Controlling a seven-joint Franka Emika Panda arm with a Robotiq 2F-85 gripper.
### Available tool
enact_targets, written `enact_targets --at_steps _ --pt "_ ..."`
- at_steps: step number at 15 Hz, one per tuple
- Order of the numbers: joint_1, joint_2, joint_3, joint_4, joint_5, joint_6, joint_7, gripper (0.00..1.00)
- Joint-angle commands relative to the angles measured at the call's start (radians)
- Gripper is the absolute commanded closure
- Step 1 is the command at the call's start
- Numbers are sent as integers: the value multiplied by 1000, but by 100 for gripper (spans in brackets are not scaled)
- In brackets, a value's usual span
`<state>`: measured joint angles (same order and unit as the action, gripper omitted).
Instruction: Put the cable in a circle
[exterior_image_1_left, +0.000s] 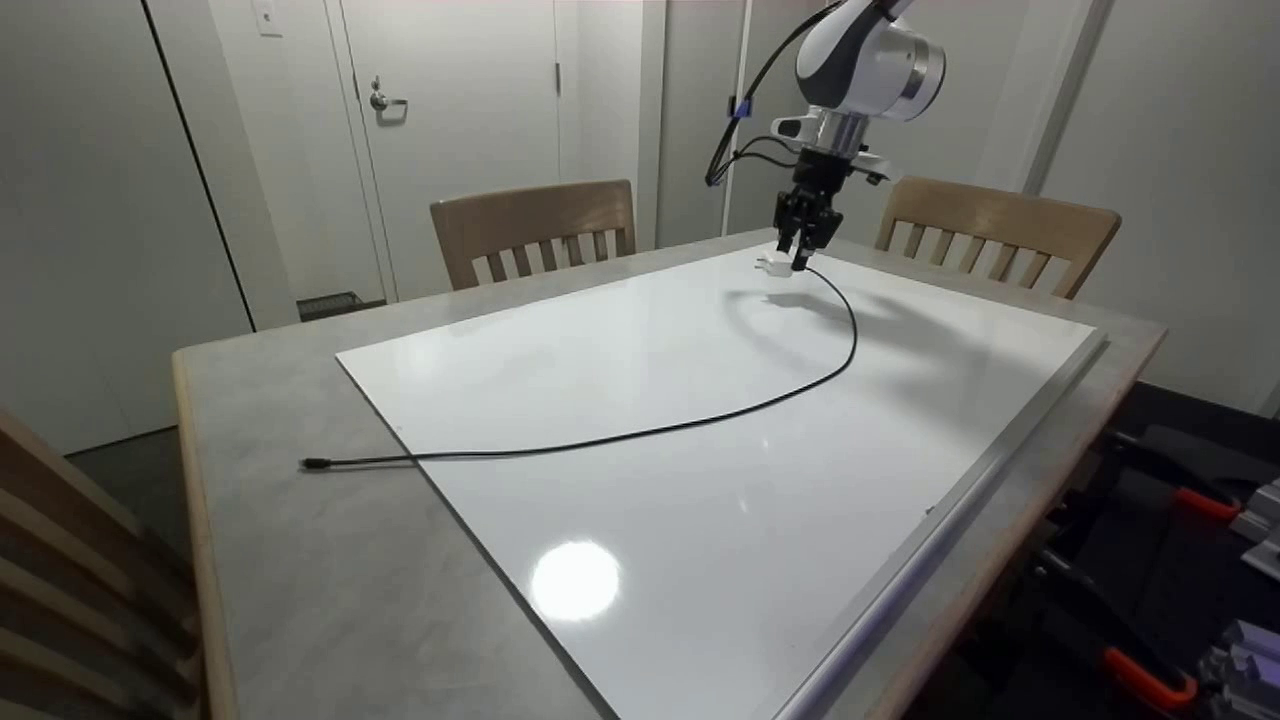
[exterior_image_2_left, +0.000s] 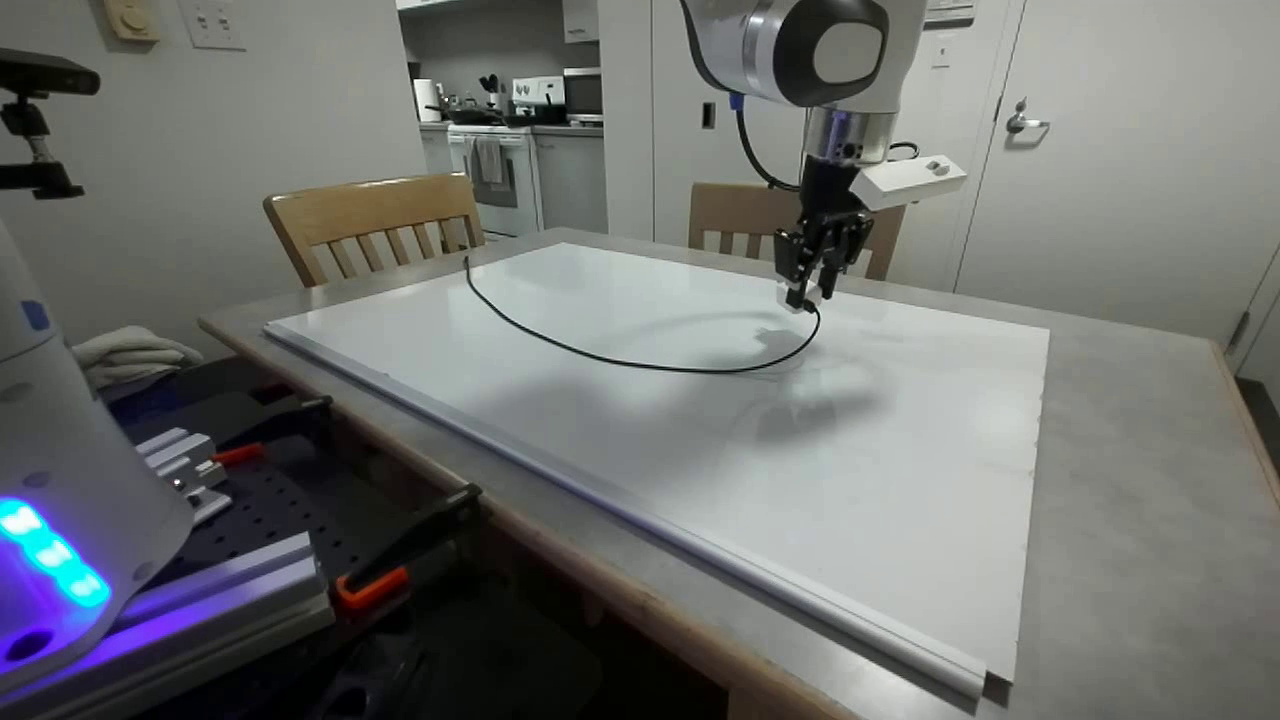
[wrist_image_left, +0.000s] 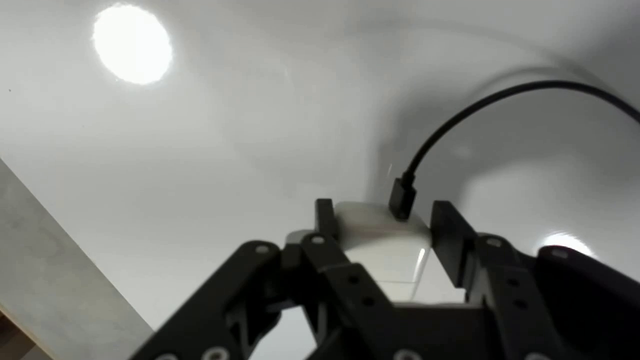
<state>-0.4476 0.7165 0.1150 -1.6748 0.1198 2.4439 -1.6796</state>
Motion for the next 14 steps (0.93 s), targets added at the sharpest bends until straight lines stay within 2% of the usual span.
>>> enact_targets --at_steps 1,2,3,7,14 --pt "15 0 -19 3 17 -4 -10 49" --pt "15 0 -19 3 17 -4 -10 49" --pt "16 0 -19 3 17 -4 -10 74" --pt "51 11 -37 37 -88 -21 -117 74" --pt "50 21 -13 35 -129 53 -428 74"
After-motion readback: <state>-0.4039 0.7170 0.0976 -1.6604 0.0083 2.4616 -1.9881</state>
